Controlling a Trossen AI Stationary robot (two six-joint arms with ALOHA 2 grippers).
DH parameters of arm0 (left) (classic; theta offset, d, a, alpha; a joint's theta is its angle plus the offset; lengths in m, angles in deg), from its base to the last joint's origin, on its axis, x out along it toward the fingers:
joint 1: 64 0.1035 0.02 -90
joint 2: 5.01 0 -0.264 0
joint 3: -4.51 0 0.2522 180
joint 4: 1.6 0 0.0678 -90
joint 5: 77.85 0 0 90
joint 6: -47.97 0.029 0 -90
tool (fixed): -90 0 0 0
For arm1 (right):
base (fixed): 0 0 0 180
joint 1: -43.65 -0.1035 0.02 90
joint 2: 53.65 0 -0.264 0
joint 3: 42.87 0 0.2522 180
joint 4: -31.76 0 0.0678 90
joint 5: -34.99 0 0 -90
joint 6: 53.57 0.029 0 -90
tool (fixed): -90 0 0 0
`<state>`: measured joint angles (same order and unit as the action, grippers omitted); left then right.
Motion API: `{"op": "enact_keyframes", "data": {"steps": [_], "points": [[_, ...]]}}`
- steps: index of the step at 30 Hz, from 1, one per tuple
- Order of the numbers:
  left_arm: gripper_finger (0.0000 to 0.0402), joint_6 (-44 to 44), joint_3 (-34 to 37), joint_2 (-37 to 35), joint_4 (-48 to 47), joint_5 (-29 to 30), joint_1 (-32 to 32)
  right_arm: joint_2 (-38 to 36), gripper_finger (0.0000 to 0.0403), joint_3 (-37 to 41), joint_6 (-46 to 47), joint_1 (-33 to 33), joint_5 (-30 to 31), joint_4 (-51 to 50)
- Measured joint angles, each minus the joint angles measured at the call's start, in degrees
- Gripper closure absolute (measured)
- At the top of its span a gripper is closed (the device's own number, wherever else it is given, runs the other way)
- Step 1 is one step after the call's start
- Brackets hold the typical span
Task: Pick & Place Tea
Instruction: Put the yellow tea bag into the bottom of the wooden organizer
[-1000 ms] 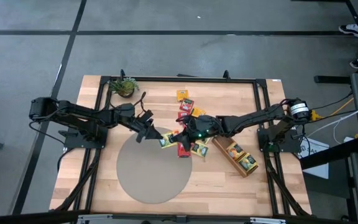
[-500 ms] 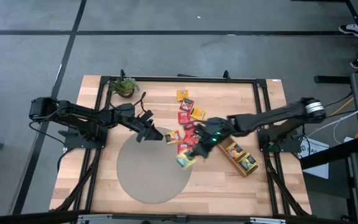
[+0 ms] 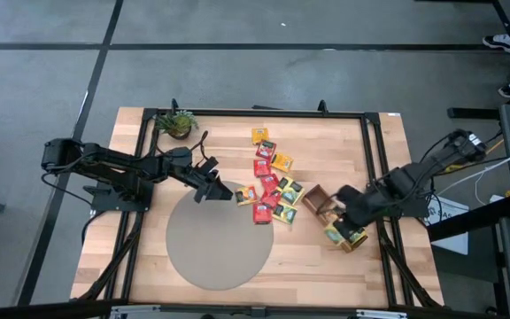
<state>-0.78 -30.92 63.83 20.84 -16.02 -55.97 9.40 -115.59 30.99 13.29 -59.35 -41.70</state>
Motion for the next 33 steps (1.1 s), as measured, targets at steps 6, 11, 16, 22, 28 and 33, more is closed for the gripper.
{"op": "enact_keyframes", "data": {"steps": [6, 11, 16, 22, 28, 33], "points": [[0.0237, 0.0, 0.0, 0.0, 0.0, 0.1, 0.0, 0.6, 0.0400, 0.0, 3.7, -4.0, 0.2, -10.7], [0.0237, 0.0, 0.0, 0.0, 0.0, 0.2, 0.0, 0.6, 0.0399, 0.7, 6.4, -5.4, -0.1, -13.1], [0.0237, 0.8, 0.0, 0.0, 0.0, 0.2, 0.0, 0.8, 0.0399, 4.7, 6.9, -5.8, -0.1, -10.4], [0.0237, 0.9, 0.0, 0.0, 0.0, 0.2, 0.0, 0.8, 0.0398, 8.6, 9.5, -5.8, -0.2, -8.2], [0.0237, 0.9, 0.0, 0.0, 0.0, 0.1, 0.0, 0.8, 0.0397, 10.8, 9.7, -5.9, -0.3, -6.6], [0.0237, 0.9, 0.0, 0.0, 0.0, 0.1, 0.0, 0.8, 0.0397, 11.2, 9.9, -5.9, -0.3, -6.4]]}}
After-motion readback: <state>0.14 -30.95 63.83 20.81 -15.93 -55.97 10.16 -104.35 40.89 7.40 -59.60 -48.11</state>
